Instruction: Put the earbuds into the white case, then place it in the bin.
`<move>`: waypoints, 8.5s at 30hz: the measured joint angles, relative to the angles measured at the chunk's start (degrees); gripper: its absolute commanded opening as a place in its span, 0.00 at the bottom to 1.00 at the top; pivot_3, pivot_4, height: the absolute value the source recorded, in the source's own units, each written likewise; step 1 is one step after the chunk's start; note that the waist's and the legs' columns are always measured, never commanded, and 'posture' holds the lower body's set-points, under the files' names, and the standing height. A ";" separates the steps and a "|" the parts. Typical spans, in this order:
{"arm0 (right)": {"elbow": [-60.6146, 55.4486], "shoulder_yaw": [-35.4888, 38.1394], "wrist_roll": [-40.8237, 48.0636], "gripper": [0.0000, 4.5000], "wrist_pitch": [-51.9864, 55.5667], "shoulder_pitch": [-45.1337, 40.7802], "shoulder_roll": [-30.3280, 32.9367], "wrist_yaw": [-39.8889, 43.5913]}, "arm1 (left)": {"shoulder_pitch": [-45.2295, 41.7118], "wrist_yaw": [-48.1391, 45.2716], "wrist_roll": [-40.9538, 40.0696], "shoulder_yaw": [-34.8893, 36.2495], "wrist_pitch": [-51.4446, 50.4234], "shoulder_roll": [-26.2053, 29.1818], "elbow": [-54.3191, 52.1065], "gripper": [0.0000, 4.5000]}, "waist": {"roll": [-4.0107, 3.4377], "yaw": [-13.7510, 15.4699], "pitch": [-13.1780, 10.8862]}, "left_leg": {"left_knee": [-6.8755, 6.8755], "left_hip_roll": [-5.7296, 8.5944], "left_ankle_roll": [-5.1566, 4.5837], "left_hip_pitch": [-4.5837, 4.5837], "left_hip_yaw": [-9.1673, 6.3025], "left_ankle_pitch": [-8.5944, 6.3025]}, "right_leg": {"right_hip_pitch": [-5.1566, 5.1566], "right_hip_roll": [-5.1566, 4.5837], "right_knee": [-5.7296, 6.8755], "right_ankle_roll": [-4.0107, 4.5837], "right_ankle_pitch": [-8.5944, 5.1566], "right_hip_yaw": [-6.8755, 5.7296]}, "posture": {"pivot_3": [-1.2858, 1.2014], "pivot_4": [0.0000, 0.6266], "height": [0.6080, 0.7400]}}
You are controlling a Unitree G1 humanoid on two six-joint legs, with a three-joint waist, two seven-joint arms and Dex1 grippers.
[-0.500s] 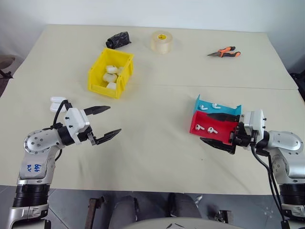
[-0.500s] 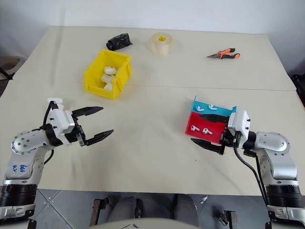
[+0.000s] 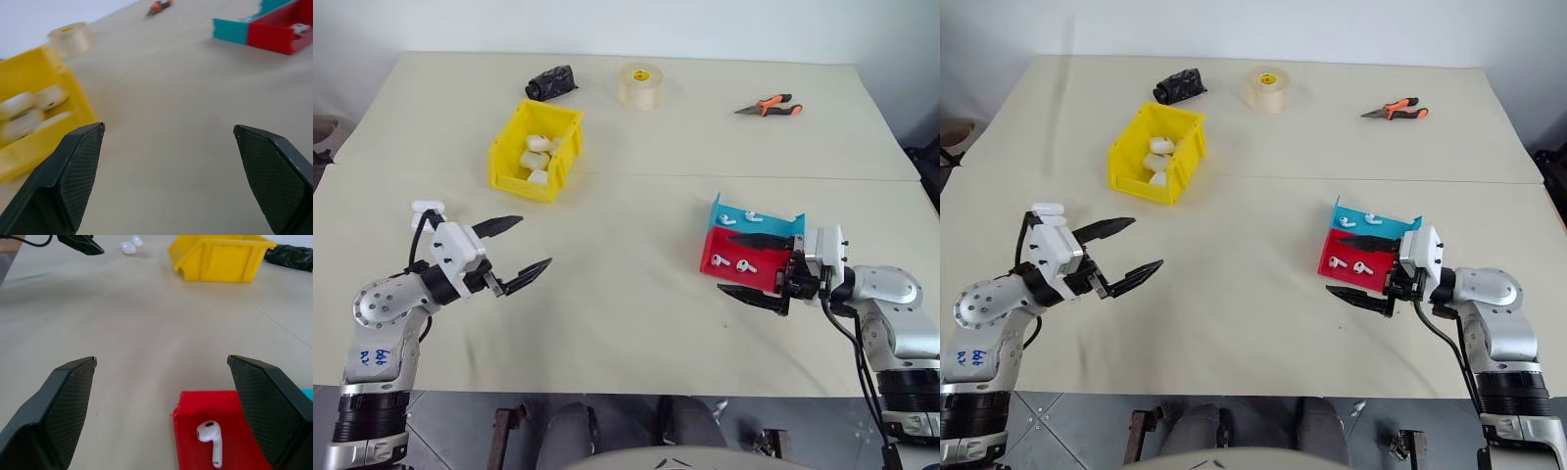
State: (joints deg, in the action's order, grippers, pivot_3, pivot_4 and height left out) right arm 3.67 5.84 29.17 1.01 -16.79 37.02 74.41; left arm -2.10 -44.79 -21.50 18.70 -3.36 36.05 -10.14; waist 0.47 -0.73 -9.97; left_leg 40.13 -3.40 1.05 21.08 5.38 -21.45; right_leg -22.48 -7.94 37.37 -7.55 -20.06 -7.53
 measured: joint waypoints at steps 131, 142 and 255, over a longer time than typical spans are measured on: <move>-18.26 4.81 6.74 1.00 10.61 10.83 5.57 -4.24 | -21.82 -18.77 17.28 -24.42 -17.71 18.01 8.44 0.99 | 0.01 0.60 0.10 | -0.11 0.50 -0.08 -0.11 -0.10 -0.03 | 0.04 -0.40 0.16 -0.02 0.00 -0.02 | 0.52 0.24 1.00; -17.92 3.14 6.69 1.00 10.79 8.70 4.86 -3.87 | -24.05 -21.64 17.20 -26.29 -23.85 20.14 8.59 1.00 | 0.01 0.69 0.10 | -0.10 0.50 -0.08 -0.08 -0.10 -0.03 | 0.03 -0.40 0.16 -0.02 0.00 -0.02 | 0.52 0.24 1.00; 2.39 -26.44 -31.04 0.43 38.18 -25.80 16.32 -4.22 | -20.17 -25.85 -6.45 -28.77 10.01 -23.45 8.30 0.62 | 0.03 0.39 0.09 | 0.24 0.53 -0.26 0.12 -0.23 -0.12 | 0.12 -0.46 0.05 -0.09 0.04 -0.11 | 0.52 0.24 1.00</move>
State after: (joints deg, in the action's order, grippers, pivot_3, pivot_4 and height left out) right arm 6.07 -20.60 -1.87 39.19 -42.59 53.34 70.18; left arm -22.28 -70.64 -27.95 -10.07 6.65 12.60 -1.84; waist 0.50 -0.34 -9.88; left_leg 40.36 -2.87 0.79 21.20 5.15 -21.56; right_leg -22.36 -8.40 37.42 -7.64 -20.02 -7.64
